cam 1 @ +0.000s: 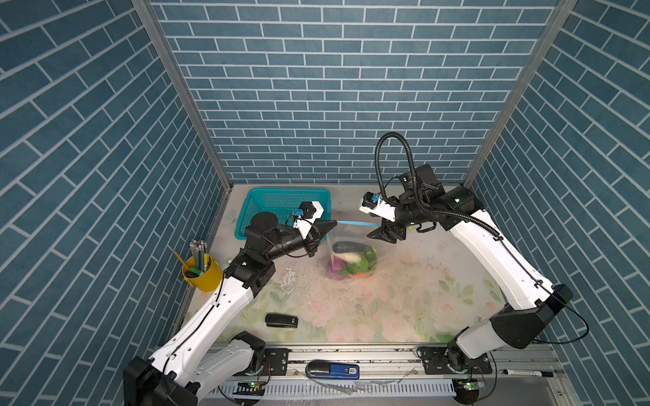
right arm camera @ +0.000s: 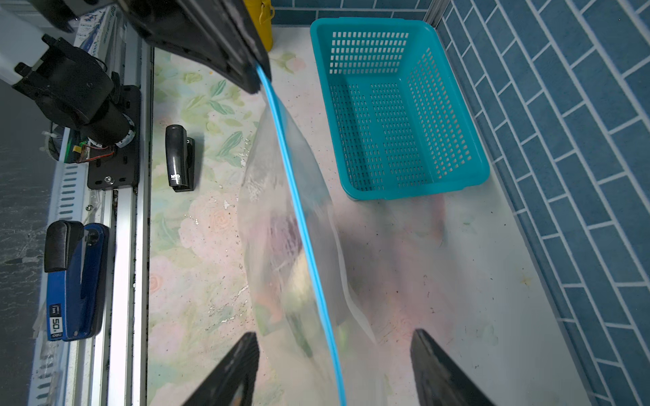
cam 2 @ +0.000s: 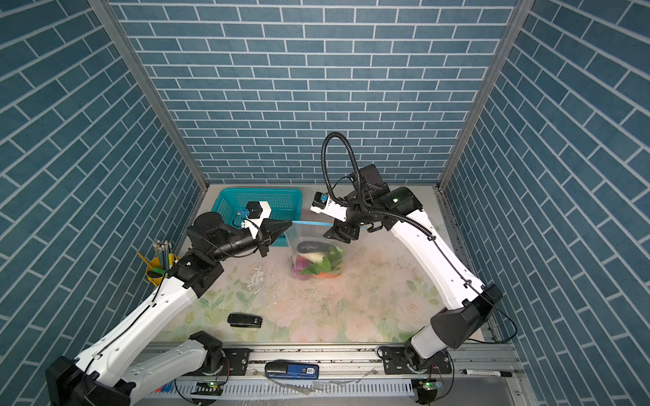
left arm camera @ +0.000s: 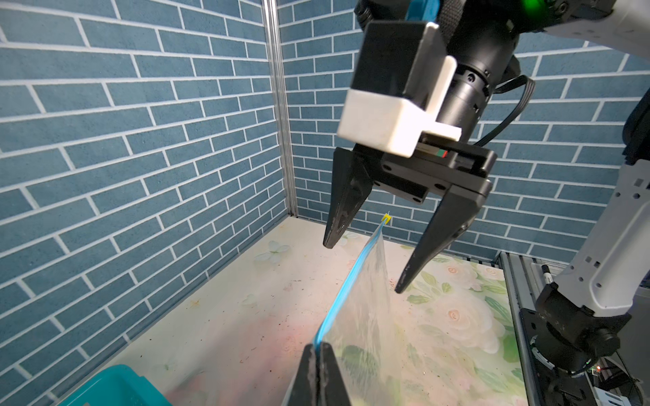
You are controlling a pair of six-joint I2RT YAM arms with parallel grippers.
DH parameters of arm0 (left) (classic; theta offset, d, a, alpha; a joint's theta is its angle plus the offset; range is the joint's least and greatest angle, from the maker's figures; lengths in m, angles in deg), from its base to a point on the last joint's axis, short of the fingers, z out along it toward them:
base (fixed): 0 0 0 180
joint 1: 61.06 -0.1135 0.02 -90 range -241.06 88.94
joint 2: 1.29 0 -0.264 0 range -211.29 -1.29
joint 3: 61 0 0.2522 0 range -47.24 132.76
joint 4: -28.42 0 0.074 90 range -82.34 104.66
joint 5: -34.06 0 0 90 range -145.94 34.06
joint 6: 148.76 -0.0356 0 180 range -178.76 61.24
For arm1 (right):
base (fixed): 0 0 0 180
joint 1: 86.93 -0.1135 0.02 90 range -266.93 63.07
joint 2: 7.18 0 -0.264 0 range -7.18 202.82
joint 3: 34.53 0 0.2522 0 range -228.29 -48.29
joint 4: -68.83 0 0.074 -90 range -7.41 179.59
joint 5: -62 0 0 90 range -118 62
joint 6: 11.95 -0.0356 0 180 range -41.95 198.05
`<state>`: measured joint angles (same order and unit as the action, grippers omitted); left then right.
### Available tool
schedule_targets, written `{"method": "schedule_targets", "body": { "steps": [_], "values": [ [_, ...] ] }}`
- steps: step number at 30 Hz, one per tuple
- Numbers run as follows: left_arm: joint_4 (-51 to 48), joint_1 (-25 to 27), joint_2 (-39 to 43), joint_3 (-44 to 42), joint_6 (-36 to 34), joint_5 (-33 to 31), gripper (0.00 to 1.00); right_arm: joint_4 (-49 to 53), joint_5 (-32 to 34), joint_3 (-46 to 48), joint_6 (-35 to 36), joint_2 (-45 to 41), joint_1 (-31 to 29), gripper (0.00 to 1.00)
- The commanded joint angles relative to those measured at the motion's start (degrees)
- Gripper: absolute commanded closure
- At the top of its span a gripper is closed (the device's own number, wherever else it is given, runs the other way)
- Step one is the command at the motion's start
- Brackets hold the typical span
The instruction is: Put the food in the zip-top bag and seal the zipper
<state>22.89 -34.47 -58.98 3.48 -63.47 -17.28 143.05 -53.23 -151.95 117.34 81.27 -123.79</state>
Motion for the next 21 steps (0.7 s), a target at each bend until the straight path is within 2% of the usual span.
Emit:
{"method": "schedule_targets", "body": {
  "steps": [1, 5, 9, 10, 11, 15, 18, 21],
  "values": [
    [1.8, 0.4, 0.5, 2.0, -0.8, 0.5, 1.00, 2.9, -1.5, -3.8, 1.3, 0.6, -0.3, 0.46],
    [1.5, 0.5, 0.6, 1.9, -1.2, 0.4, 1.00, 4.5, -2.3, -5.4, 1.6, 1.5, -0.5, 0.69],
    [1.2, 0.6, 0.8, 1.7, -1.5, 0.0, 1.00, 5.5, -2.0, -6.1, 1.1, 1.0, -1.1, 0.96],
    [1.0, 0.6, 1.0, 1.6, -1.5, -0.2, 1.00, 5.5, -1.6, -6.0, 0.8, 0.7, -1.3, 1.00],
    [0.7, 0.6, 1.1, 1.6, -1.7, -0.3, 0.98, 5.5, -1.3, -6.1, 0.4, 0.4, -1.5, 1.00],
    [-0.1, 0.6, 2.3, 1.2, -2.6, -1.2, 0.79, 6.2, 1.3, -6.5, -1.8, -0.9, -3.3, 1.00],
    [-0.6, 0.7, 3.5, 1.0, -3.0, -1.7, 0.54, 8.8, 3.5, -8.4, -4.5, -1.6, -4.9, 1.00],
    [-2.5, 0.6, 5.5, 0.9, -4.3, -2.4, 0.39, 13.1, 7.0, -10.9, -7.9, -2.3, -7.4, 1.00]
  ]
}}
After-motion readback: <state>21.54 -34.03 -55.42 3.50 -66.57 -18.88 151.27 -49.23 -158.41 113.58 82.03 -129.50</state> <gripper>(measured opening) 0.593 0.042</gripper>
